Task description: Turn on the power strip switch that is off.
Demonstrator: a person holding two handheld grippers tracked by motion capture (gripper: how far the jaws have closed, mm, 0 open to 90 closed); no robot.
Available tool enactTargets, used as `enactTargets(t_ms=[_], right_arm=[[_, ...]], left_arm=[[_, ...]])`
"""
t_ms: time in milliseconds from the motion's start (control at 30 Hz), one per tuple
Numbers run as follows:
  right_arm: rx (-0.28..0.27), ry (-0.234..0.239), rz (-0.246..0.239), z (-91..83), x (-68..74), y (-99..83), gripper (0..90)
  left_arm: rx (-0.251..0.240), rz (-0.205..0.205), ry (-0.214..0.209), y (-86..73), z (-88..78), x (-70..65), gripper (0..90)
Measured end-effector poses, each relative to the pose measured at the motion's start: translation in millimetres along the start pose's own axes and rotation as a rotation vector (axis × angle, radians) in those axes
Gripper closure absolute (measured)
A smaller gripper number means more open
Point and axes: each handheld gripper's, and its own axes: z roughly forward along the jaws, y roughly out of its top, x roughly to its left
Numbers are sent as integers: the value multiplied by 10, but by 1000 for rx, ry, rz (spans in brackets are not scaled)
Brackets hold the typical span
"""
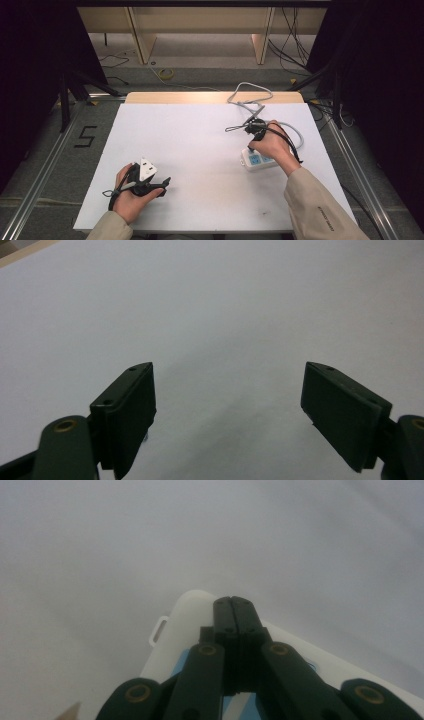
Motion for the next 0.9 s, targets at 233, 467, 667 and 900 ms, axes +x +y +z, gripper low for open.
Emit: enactTargets(t_ms=[233, 467, 667, 900], right_arm=[[6, 2, -2, 10, 7, 5, 900], [5, 1, 0, 13, 6, 7, 900], [6, 7, -2, 20, 4, 2, 900], [6, 10, 1, 26, -1, -1, 900]], left_arm=[[0, 0, 1, 0, 0, 0, 222], [-1, 1, 1, 2, -2, -1, 222], [-2, 1, 2, 3, -2, -2, 222], [-2, 1, 2, 5, -3, -4, 222]])
